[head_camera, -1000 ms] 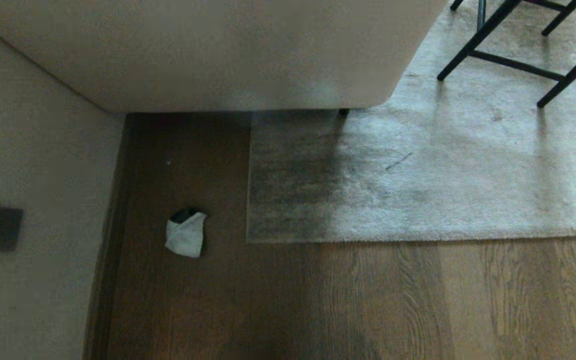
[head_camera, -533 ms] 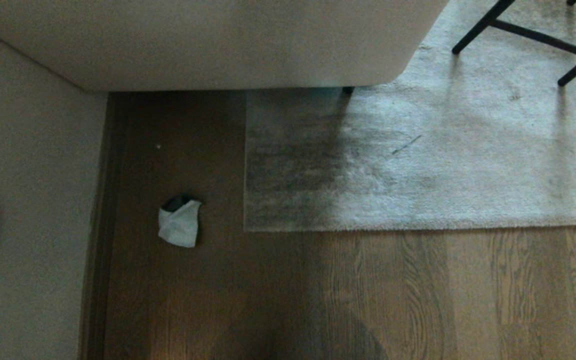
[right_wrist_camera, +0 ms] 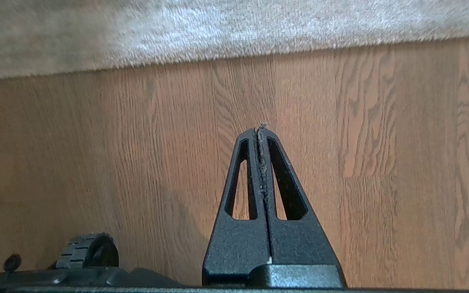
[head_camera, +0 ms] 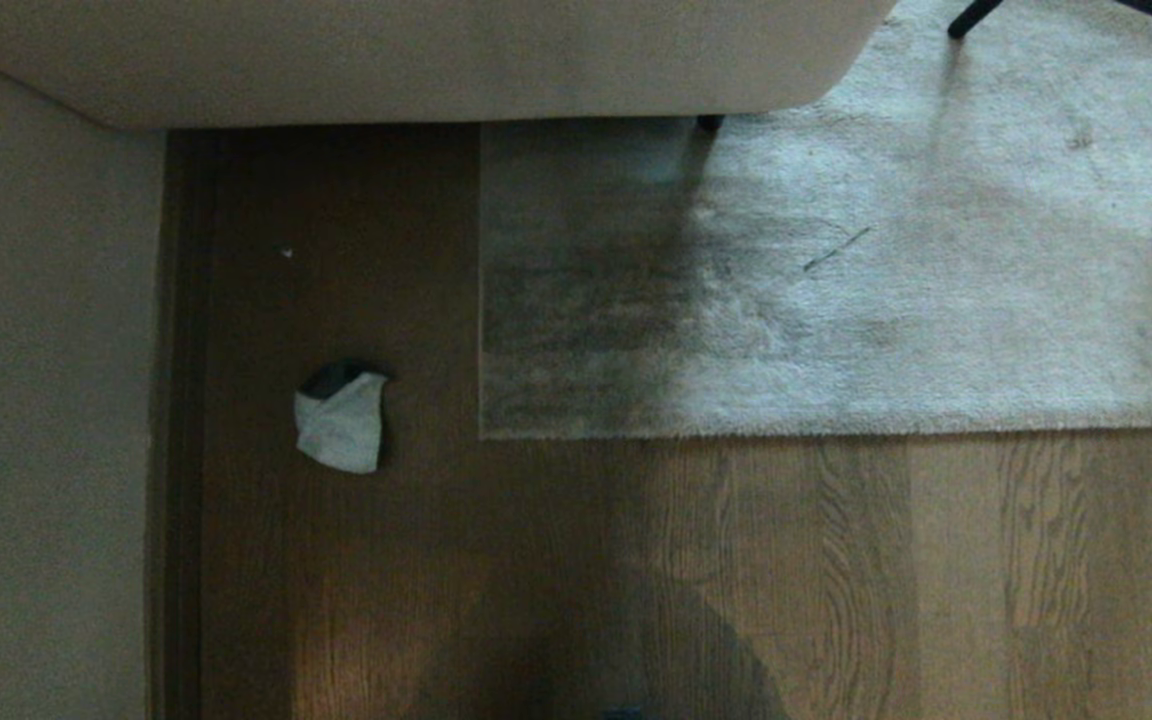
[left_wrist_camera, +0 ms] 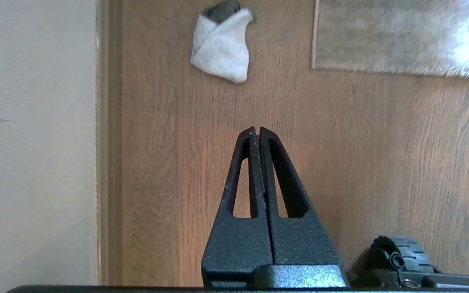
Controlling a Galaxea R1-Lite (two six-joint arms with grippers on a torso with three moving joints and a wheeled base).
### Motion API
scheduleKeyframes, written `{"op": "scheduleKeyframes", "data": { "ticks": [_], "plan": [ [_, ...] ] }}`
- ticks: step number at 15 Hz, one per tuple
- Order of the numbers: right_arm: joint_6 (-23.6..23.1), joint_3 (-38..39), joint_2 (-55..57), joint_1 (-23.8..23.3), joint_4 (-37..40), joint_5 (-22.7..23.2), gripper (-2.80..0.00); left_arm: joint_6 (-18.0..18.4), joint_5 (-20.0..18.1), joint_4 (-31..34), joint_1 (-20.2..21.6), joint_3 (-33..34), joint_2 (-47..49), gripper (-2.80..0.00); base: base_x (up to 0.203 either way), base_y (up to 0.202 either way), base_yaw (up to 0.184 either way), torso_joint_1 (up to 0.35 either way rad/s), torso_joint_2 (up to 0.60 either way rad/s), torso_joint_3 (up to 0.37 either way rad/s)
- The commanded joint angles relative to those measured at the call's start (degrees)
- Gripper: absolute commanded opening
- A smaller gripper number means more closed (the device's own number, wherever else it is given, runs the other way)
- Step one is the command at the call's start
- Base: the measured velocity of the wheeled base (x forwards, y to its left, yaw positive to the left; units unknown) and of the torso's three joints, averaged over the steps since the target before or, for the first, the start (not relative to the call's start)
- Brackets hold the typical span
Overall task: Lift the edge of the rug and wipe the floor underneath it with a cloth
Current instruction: Pick up the rag
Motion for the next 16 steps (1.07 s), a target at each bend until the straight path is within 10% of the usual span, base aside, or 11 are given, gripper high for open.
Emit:
{"op": "scheduleKeyframes", "data": {
  "ticks": [1, 16],
  "plan": [
    [0.01, 0.0, 0.07, 0.0, -0.06, -0.01, -2.8, -0.04, 0.03, 0.0, 0.01, 0.0, 0.0, -2.8, 0.0, 0.0, 0.0, 0.005, 0.01, -0.19],
    [0.01, 0.0, 0.07, 0.0, 0.02, -0.01, -2.8, -0.04, 0.03, -0.06, 0.01, 0.0, 0.0, -2.8, 0.0, 0.0, 0.0, 0.003, 0.0, -0.199]
  ]
}}
